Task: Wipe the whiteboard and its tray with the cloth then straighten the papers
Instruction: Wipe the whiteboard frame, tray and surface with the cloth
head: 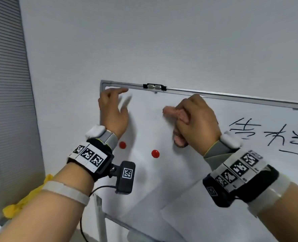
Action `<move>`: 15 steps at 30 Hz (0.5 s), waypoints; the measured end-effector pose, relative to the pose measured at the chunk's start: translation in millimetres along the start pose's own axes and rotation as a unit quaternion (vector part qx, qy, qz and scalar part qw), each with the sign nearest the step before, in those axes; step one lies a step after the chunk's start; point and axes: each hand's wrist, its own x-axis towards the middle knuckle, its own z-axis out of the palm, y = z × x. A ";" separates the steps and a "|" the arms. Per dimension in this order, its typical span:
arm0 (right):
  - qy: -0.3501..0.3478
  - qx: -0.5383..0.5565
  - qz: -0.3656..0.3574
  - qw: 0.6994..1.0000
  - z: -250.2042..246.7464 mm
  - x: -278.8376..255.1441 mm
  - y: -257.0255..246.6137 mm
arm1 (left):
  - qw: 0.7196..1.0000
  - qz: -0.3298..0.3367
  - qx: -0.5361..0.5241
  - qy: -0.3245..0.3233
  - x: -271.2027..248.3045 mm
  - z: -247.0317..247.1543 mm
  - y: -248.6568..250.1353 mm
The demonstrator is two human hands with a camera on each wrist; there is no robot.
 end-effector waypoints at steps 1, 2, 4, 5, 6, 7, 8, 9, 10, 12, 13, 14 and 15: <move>0.020 -0.006 -0.018 1.000 2.6 12.2 -6.6 | 1.000 0.025 0.005 -0.018 11.6 -0.9 -2.4; 0.028 -0.015 -0.035 0.999 6.0 21.4 -9.8 | 0.998 0.042 0.015 -0.050 21.6 -1.5 -3.9; -0.012 -0.098 -0.077 0.992 29.1 35.8 -9.7 | 0.990 0.043 0.060 -0.123 43.5 -0.6 -16.1; -0.052 -0.148 -0.093 0.983 40.7 36.4 -5.3 | 0.983 0.045 0.102 -0.146 51.7 2.4 -21.0; -0.086 -0.192 -0.121 0.970 54.6 33.2 0.3 | 0.975 0.058 0.143 -0.159 60.5 4.6 -25.9; -0.115 -0.227 -0.156 0.954 67.6 25.8 9.4 | 0.967 0.080 0.180 -0.162 68.0 6.6 -29.6; -0.142 -0.245 -0.181 0.942 73.1 14.4 19.2 | 0.959 0.101 0.211 -0.163 72.5 8.8 -28.3; -0.174 -0.251 -0.199 0.931 76.1 0.9 25.9 | 0.955 0.108 0.226 -0.162 76.3 9.7 -27.6; -0.198 -0.260 -0.226 0.918 88.2 -7.2 29.0 | 0.955 0.109 0.226 -0.159 85.3 5.7 -34.8; -0.226 -0.259 -0.252 0.904 93.7 -13.1 27.4 | 0.951 0.117 0.232 -0.165 91.0 5.6 -41.2; -0.218 -0.254 -0.254 0.907 90.9 -10.1 24.4 | 0.950 0.120 0.230 -0.175 87.0 8.5 -38.6; -0.199 -0.244 -0.252 0.915 92.1 -2.1 18.9 | 0.951 0.122 0.220 -0.181 84.1 8.3 -36.2; -0.178 -0.236 -0.244 0.924 96.7 9.2 11.8 | 0.954 0.122 0.206 -0.181 82.4 5.7 -34.0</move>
